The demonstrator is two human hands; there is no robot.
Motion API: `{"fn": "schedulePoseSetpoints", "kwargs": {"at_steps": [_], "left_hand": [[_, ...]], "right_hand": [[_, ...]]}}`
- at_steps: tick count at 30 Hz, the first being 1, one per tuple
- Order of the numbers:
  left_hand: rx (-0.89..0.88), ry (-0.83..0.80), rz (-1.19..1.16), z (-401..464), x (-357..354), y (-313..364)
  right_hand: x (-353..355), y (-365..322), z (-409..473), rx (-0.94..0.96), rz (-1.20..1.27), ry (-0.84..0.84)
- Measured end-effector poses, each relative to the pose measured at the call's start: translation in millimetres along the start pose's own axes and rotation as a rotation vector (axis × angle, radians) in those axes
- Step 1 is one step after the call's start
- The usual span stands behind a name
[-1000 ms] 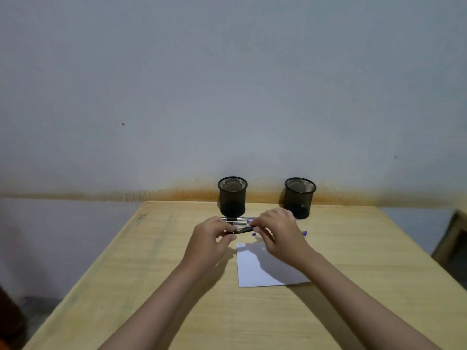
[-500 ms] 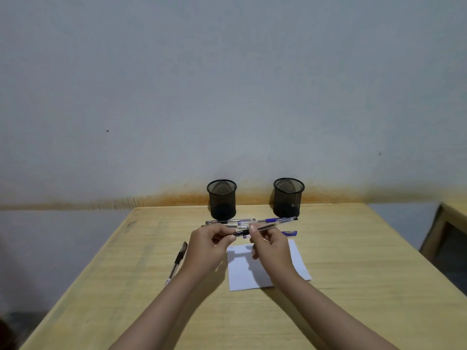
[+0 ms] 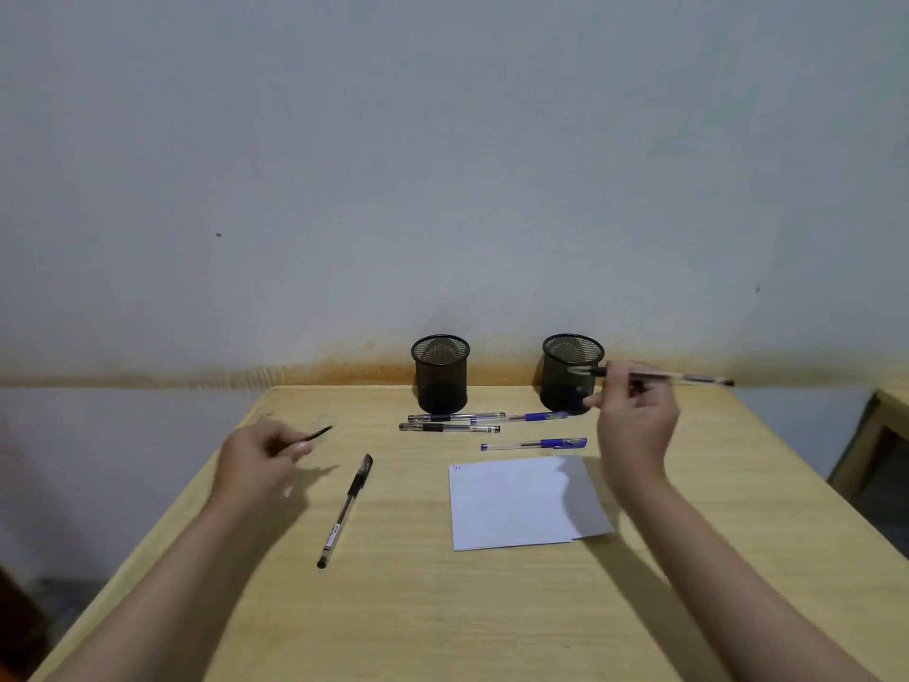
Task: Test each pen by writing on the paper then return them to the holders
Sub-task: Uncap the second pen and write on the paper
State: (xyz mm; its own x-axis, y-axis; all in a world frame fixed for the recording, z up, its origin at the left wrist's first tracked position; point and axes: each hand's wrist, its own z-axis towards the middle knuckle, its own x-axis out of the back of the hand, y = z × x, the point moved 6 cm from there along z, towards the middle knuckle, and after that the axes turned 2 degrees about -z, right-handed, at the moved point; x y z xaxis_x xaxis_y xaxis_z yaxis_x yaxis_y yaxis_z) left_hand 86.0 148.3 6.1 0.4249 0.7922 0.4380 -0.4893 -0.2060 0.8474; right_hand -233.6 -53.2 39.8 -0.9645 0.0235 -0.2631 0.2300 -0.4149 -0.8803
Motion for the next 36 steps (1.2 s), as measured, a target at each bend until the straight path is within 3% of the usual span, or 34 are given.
{"fn": "schedulePoseSetpoints", "kwargs": {"at_steps": [3, 9, 17, 21, 26, 36], "left_hand": [[0.109, -0.019, 0.083, 2, 9, -38], [0.057, -0.089, 0.294, 0, -27, -58], [-0.049, -0.038, 0.333, -12, -45, -40], [-0.283, -0.287, 0.199, -56, -97, 10], [-0.321, -0.614, 0.585, -82, -149, 0], [-0.285, -0.627, 0.652, -81, -156, -10]], "right_hand": [[-6, 12, 2, -0.085, -0.007, -0.112], [-35, 54, -46, -0.357, 0.007, -0.246], [-30, 67, -49, -0.336, -0.108, -0.296], [-38, 80, -44, -0.342, -0.205, -0.313], [-50, 91, -40, -0.309, -0.262, -0.399], [-82, 107, -43, -0.302, -0.345, -0.5]]}}
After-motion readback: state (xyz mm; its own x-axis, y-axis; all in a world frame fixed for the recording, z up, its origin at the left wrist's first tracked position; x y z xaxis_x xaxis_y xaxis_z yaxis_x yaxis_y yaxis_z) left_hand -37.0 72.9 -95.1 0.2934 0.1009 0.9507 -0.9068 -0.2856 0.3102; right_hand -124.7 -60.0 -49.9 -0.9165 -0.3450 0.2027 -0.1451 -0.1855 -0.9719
